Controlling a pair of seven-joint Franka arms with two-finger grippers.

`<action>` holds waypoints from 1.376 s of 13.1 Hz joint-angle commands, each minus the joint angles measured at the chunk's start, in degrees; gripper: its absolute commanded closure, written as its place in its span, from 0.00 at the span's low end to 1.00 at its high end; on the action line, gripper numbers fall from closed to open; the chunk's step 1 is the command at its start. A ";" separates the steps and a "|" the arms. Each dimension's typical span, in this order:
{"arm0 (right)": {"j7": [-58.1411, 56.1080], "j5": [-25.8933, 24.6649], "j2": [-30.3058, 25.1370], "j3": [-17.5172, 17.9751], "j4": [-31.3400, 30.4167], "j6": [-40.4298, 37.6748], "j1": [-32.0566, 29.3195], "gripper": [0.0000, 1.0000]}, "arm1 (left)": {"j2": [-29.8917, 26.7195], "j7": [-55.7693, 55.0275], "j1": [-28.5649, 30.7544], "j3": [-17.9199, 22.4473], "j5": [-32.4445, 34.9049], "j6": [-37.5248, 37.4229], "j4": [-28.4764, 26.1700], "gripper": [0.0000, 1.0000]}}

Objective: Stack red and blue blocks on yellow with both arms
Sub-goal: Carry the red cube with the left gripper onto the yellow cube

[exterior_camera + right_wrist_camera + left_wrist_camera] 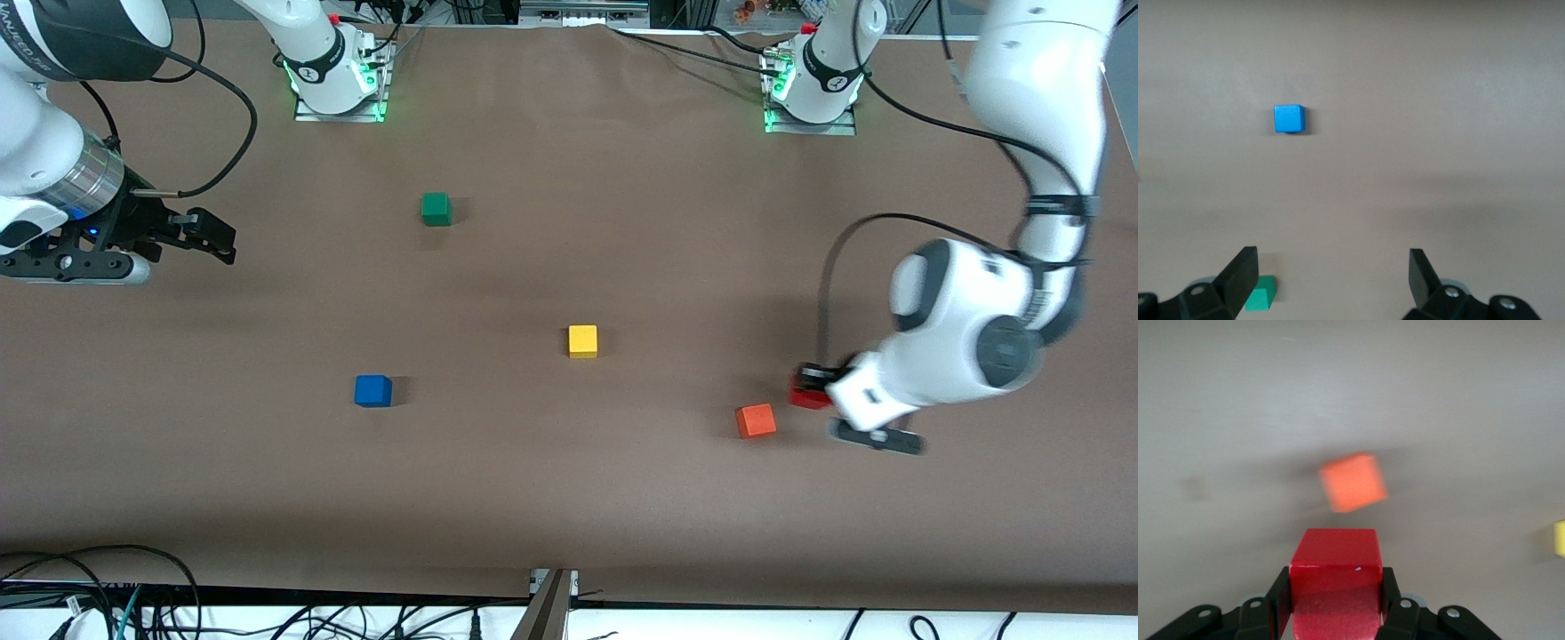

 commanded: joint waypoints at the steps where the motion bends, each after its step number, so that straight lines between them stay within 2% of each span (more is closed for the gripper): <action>1: -0.48 -0.29 -0.17 -0.19 0.55 1.08 -0.30 0.00 | 1.15 -11.21 -9.30 1.03 1.01 -1.20 2.35 1.00; 5: 0.40 0.41 0.10 -0.19 0.55 2.39 -0.21 0.00 | 5.28 -22.14 -23.64 3.83 1.19 -0.94 7.79 1.00; 9: -0.56 -0.03 5.19 -0.19 0.55 4.86 -0.30 0.00 | 10.99 -29.78 -33.41 8.15 1.10 -0.41 12.88 1.00; 12: -2.66 -0.20 7.99 -0.01 0.55 7.75 -0.03 0.00 | 14.51 -33.22 -35.62 8.85 1.10 -0.41 16.58 1.00; 15: -6.98 0.41 14.58 0.16 0.55 11.00 -0.12 0.00 | 15.22 -34.20 -36.24 9.03 1.19 0.72 17.03 1.00; 17: -5.23 1.02 19.76 0.34 1.33 17.05 1.19 0.00 | 15.49 -34.20 -36.15 10.34 1.10 2.40 17.21 1.00; 18: -3.49 2.94 23.53 0.34 3.60 19.69 1.72 0.00 | 15.57 -34.20 -36.15 10.79 1.01 2.49 17.47 1.00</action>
